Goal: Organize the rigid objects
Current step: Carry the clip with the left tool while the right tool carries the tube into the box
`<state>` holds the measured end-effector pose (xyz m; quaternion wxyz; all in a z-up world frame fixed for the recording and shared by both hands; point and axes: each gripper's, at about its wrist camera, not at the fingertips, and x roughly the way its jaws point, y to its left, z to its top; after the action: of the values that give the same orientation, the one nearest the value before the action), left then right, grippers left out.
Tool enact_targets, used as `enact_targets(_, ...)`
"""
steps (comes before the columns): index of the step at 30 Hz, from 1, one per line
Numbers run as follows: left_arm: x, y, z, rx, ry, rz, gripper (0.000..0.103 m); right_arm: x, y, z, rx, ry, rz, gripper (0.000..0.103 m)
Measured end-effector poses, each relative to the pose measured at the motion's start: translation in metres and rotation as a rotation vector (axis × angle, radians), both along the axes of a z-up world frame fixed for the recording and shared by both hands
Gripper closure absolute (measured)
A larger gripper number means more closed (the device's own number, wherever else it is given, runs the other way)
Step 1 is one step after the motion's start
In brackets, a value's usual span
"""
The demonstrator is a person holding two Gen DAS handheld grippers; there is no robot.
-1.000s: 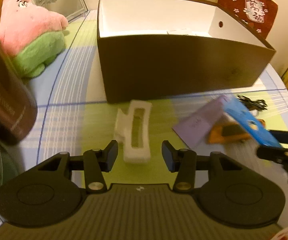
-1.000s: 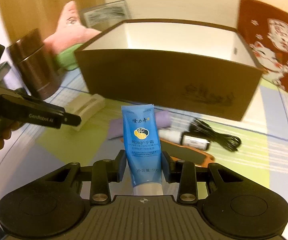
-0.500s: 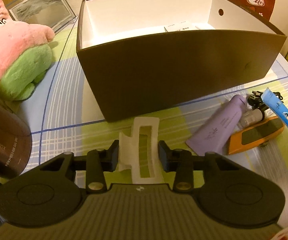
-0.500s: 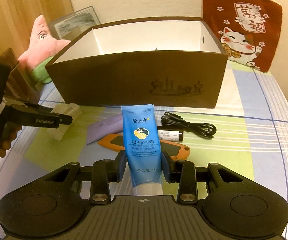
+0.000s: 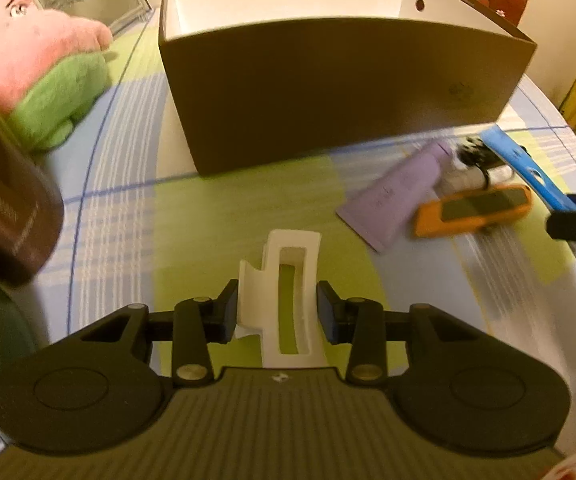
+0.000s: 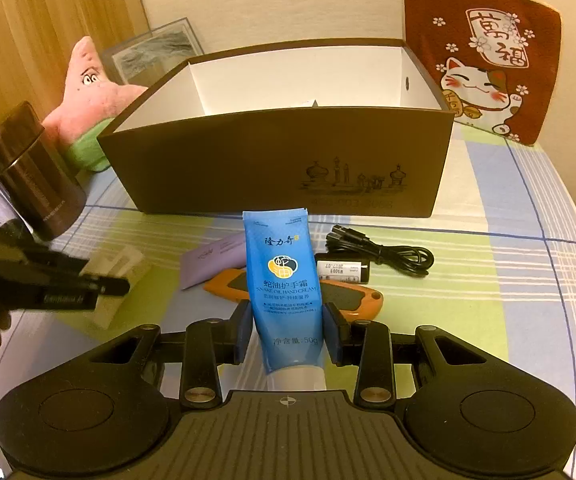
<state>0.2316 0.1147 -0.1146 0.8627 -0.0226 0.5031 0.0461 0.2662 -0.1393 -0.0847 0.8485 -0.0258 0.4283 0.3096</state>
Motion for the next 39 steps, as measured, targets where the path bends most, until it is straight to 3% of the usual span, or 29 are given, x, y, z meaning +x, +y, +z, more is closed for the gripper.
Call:
enact_targets(9,0.003,-0.007,-0.002,0.037,0.007,0.002,0.068,-0.004,-0.004,0.006,0.014,-0.019,0.001,0.069)
enact_targets(16,-0.006,-0.011,0.012,0.039,-0.026,-0.005,0.068,-0.006,-0.009,0.013,0.032,-0.032,-0.01,0.069)
enact_targets(29,-0.017,-0.015,0.082,0.007,-0.167,0.001,0.068,0.003,-0.005,0.046,0.115,-0.074,0.005,0.069)
enact_targets(39,0.021,-0.006,0.129,0.033,-0.273,-0.008,0.068,0.04,0.01,0.076,0.171,-0.111,-0.002,0.069)
